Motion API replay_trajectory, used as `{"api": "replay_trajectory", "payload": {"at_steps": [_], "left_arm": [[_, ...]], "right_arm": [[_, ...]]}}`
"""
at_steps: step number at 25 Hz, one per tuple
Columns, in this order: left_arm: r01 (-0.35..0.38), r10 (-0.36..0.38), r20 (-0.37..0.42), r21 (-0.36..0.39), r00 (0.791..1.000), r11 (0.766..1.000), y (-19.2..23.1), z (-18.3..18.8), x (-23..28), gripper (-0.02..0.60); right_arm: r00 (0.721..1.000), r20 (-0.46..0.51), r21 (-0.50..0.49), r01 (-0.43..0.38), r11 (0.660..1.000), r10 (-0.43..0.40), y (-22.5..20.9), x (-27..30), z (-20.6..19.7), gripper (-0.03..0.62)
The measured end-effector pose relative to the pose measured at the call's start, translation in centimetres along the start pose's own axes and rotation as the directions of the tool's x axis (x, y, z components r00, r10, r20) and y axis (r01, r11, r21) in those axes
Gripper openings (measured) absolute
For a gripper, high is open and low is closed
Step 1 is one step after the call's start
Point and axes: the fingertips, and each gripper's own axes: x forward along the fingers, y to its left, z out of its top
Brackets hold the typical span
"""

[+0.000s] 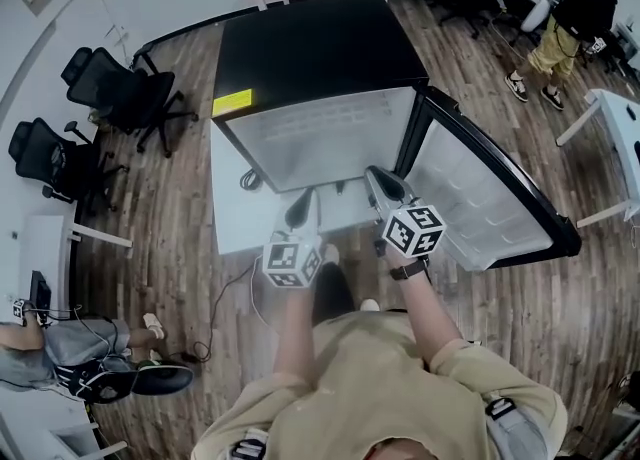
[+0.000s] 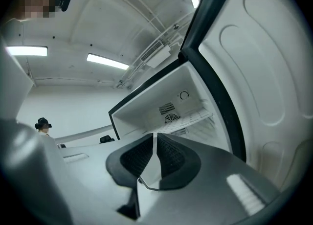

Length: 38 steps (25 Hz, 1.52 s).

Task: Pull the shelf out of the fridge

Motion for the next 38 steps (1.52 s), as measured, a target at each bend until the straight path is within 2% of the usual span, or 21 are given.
{"api": "replay_trajectory", "payload": {"at_steps": [6, 10, 15, 19, 22, 28, 34, 38], "left_arm": [[0.03, -0.03, 0.018, 0.012, 0.999, 0.999, 1.8, 1.1, 2.3, 0.0], [0.048, -0.048, 0.031, 0.015, 0.998, 0.999, 3.2, 1.5, 3.7, 0.0], [0.041, -0.041, 0.011, 0.039, 0.999, 0.998, 5.0, 1.1, 4.8, 0.0], [0.032, -0.032, -0.005, 0.045, 0.999, 0.998, 6.3, 0.7, 5.4, 0.0], [0.027, -0.026, -0.014, 0.047, 1.0, 0.999, 7.2, 0.5, 5.7, 0.0], [0.03, -0.029, -0.02, 0.051, 0.999, 0.998, 8.4, 0.5, 6.5, 0.0], [0.021, -0.019, -0.039, 0.037, 0.999, 0.999, 10.0, 0.1, 7.2, 0.0], [0.013, -0.012, -0.036, 0.028, 0.999, 1.0, 10.9, 0.4, 7.5, 0.0]], "right_arm": [[1.0, -0.006, 0.106, 0.021, 0.994, -0.021, -1.5, 3.3, -0.7, 0.062], [1.0, 0.005, 0.195, 0.025, 0.98, -0.027, -2.5, 6.0, -1.1, 0.168], [0.999, 0.048, 0.343, -0.004, 0.939, -0.013, -2.9, 8.9, -1.5, 0.326], [0.996, 0.084, 0.455, -0.02, 0.89, -0.02, -3.7, 10.9, -1.8, 0.382], [0.992, 0.125, 0.536, -0.059, 0.842, -0.01, -3.9, 12.5, -1.6, 0.382], [0.973, 0.227, 0.68, -0.141, 0.72, -0.025, -4.9, 15.5, -1.4, 0.353], [0.969, 0.245, 0.705, -0.159, 0.691, -0.028, -5.8, 17.3, -2.4, 0.208], [0.951, 0.309, 0.702, -0.214, 0.679, -0.019, -5.9, 18.0, -1.4, 0.161]]}}
